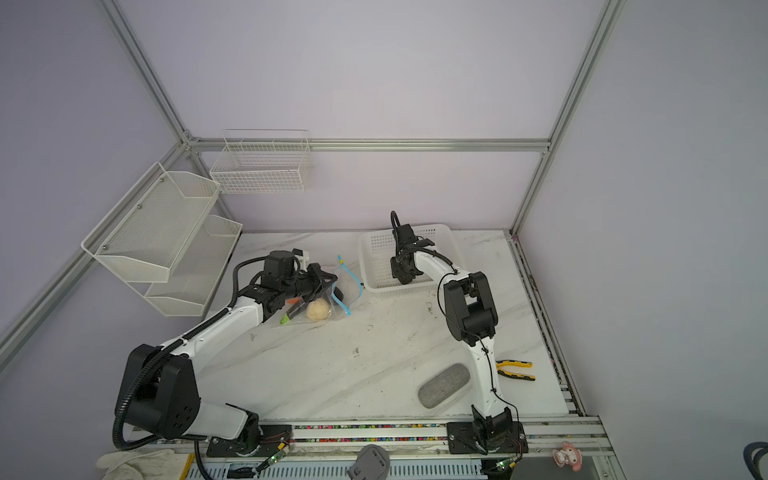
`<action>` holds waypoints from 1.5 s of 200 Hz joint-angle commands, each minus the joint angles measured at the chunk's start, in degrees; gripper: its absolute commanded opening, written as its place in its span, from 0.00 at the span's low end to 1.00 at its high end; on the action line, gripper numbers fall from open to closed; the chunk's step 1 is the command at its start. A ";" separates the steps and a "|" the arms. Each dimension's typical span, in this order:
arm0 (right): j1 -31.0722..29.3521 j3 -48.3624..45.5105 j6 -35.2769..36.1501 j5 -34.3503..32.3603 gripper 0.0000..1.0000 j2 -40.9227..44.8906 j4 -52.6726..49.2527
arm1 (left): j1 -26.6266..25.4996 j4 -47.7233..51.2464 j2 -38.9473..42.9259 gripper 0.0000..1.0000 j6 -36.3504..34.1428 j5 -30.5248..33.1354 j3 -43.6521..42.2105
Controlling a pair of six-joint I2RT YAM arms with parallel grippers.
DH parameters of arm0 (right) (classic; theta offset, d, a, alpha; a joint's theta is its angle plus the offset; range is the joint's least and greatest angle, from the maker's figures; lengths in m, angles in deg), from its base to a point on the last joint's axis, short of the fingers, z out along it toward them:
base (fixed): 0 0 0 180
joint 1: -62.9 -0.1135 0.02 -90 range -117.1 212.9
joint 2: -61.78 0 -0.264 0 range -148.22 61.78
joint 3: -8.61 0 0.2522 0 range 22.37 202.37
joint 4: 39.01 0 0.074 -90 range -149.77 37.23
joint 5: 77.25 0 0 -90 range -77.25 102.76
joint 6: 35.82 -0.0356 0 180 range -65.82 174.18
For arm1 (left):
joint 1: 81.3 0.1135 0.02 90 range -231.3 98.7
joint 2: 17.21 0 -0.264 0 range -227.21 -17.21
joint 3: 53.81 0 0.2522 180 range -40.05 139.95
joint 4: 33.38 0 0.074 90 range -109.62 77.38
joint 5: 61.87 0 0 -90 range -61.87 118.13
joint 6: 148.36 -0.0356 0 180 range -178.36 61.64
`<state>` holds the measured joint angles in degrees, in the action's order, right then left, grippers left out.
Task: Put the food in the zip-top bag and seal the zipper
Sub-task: 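Lift the dark eggplant out of the basket with the right gripper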
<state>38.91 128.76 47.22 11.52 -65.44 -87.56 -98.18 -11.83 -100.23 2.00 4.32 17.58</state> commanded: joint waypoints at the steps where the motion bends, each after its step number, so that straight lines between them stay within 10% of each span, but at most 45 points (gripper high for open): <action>1: 0.52 -0.47 -0.29 0.25 0.61 3.72 1.73 | -0.17 -1.76 0.47 0.00 -1.12 -0.47 2.41; 144: 1.23 1.39 1.55 1.90 0.80 -1.23 -4.15 | -0.21 -1.41 0.34 0.00 -1.29 -0.54 2.93; 300: 1.28 3.16 1.19 4.09 0.51 1.17 -3.19 | -0.21 -1.24 0.32 0.00 -1.38 -0.42 3.02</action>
<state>39.87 130.05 48.48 15.24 -67.84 -89.94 -98.18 -11.80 -100.23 1.98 4.32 17.58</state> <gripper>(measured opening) 0.539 0.047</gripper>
